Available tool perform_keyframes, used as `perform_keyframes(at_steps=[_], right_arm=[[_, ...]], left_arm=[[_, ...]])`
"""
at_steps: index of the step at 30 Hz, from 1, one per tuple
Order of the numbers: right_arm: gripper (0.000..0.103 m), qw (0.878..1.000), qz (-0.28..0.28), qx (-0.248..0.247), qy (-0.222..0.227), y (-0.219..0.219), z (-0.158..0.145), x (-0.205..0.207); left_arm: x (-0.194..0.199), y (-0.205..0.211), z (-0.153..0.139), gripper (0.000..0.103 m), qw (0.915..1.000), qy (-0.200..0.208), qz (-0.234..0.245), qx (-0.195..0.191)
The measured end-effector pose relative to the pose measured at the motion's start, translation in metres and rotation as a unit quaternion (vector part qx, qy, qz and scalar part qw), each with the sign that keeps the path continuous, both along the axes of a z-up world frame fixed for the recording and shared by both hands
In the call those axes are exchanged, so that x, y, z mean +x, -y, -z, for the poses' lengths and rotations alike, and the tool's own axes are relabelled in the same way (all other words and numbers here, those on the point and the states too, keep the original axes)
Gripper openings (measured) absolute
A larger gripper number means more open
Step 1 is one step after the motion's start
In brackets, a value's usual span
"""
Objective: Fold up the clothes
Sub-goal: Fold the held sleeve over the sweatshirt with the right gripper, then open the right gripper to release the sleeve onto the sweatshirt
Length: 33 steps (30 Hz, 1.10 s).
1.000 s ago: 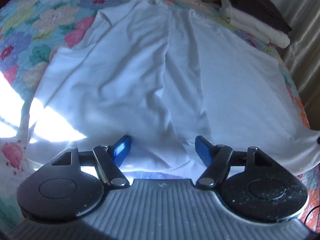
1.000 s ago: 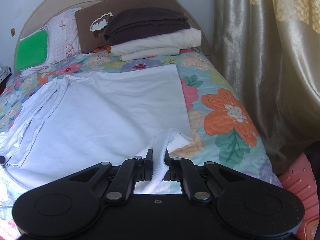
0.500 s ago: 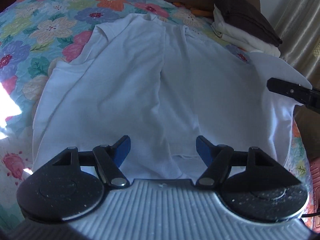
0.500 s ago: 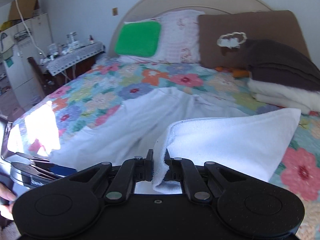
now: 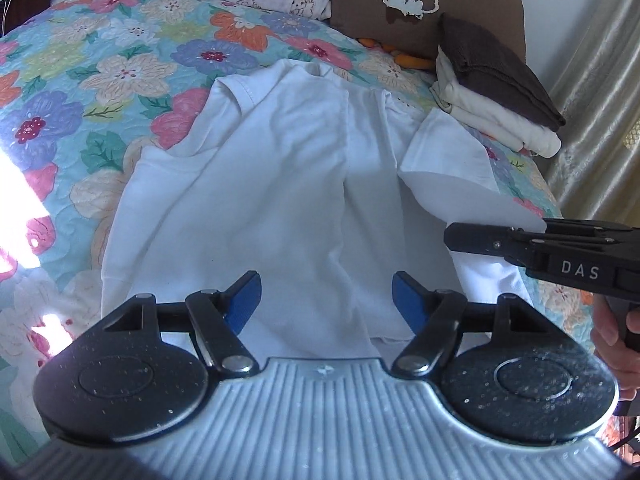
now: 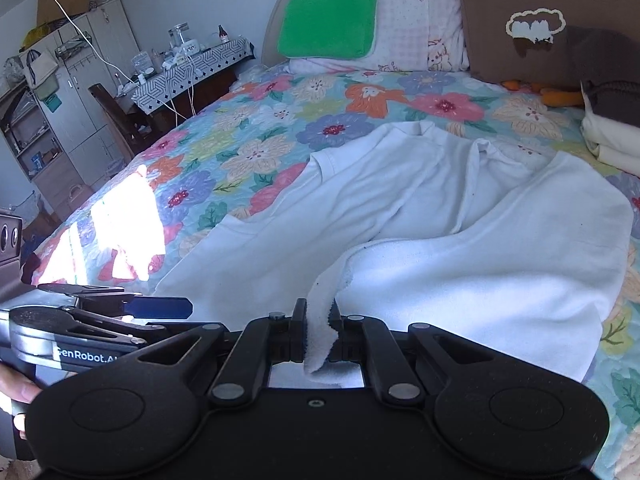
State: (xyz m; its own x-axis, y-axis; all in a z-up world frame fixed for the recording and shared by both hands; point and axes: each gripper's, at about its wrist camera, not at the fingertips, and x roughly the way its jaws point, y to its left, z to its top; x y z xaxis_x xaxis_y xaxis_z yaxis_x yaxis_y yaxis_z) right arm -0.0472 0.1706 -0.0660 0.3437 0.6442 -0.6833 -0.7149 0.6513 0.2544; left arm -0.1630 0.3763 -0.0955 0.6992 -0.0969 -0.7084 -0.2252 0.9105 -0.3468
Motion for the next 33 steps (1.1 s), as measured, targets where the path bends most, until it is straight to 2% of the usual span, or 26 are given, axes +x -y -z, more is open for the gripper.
perform_keyframes(at_steps=[8,13,18,20,21,23,25,26,30,33], right_arm=[[0.009,0.999,-0.025,-0.005,0.021,-0.029,-0.016,0.000],[0.009,0.998,-0.048,0.002,0.034,-0.049,-0.033,0.001],[0.009,0.995,-0.086,0.037,0.025,-0.069,-0.053,0.002],[0.011,0.993,-0.110,0.045,0.013,-0.079,-0.056,0.000],[0.015,0.992,-0.116,0.039,0.012,-0.085,-0.055,-0.001],[0.018,0.992,-0.120,0.023,0.012,-0.092,-0.046,0.001],[0.032,0.992,-0.122,0.003,-0.022,-0.094,-0.030,0.010],[0.042,0.993,-0.112,-0.002,-0.045,-0.092,-0.024,0.017],[0.045,0.992,-0.059,-0.002,-0.110,-0.061,-0.013,0.042],[0.046,0.994,-0.013,-0.026,-0.101,-0.041,-0.024,0.063]], left_arm=[[-0.007,-0.004,-0.004,0.072,0.9999,0.011,-0.001,-0.006],[-0.012,-0.008,-0.012,0.072,0.9992,0.035,0.006,-0.019],[-0.024,-0.022,-0.018,0.072,0.9923,0.090,0.004,-0.085],[-0.027,-0.026,-0.018,0.072,0.9917,0.095,-0.002,-0.087],[-0.027,-0.027,-0.018,0.072,0.9919,0.095,-0.006,-0.085],[-0.027,-0.031,-0.013,0.072,0.9932,0.080,-0.017,-0.083],[-0.024,-0.035,-0.006,0.072,0.9946,0.057,-0.031,-0.081],[-0.023,-0.037,-0.001,0.072,0.9948,0.045,-0.037,-0.083],[-0.018,-0.042,0.014,0.072,0.9943,0.006,-0.057,-0.090],[-0.014,-0.043,0.021,0.072,0.9938,-0.018,-0.073,-0.083]])
